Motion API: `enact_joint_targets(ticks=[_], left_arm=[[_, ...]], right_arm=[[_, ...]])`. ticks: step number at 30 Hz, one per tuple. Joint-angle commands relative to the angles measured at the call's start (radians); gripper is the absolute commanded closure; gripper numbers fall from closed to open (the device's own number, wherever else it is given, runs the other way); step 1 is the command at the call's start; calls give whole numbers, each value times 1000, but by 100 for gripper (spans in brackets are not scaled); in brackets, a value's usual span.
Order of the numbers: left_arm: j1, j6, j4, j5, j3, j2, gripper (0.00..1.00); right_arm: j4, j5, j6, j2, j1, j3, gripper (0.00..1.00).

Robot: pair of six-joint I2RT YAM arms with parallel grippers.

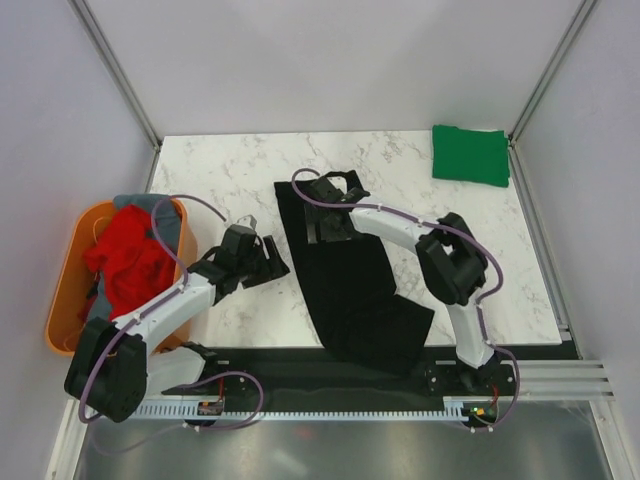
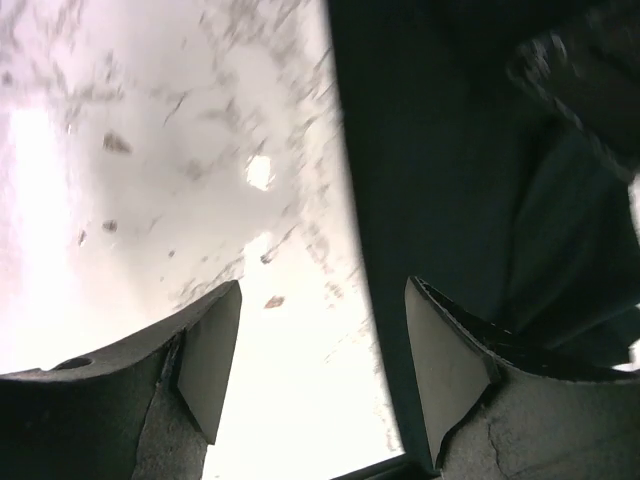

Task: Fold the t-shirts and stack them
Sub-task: Fold the tshirt

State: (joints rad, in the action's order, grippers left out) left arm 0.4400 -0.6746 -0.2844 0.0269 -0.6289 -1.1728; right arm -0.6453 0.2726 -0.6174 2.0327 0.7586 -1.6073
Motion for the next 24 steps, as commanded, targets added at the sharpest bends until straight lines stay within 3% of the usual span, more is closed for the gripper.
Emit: enact_joint_targets(ticks=[1,8,14,17,20,24], left_arm=[[8,-51,209,-24,70,61,27],[20,-57,345,-84,172,84,28],[22,-75,450,-99,248,107,27],[23,-80,465,-93,242,72,27],[28,-74,467,-81,222,35,27],[35,-57,458,-87,216,41,28]], right_arm=[[-43,-35,77,99,-22,-120,3],[-45,-110,81,403,-113,-380,3],[13,-239,-101,671,-246,-808,3],[227,-295,-240,705,-301,-790,2],[340,-325,-385,715,-332,-775,2],[380,-404,-336,637,-340,-754,2]])
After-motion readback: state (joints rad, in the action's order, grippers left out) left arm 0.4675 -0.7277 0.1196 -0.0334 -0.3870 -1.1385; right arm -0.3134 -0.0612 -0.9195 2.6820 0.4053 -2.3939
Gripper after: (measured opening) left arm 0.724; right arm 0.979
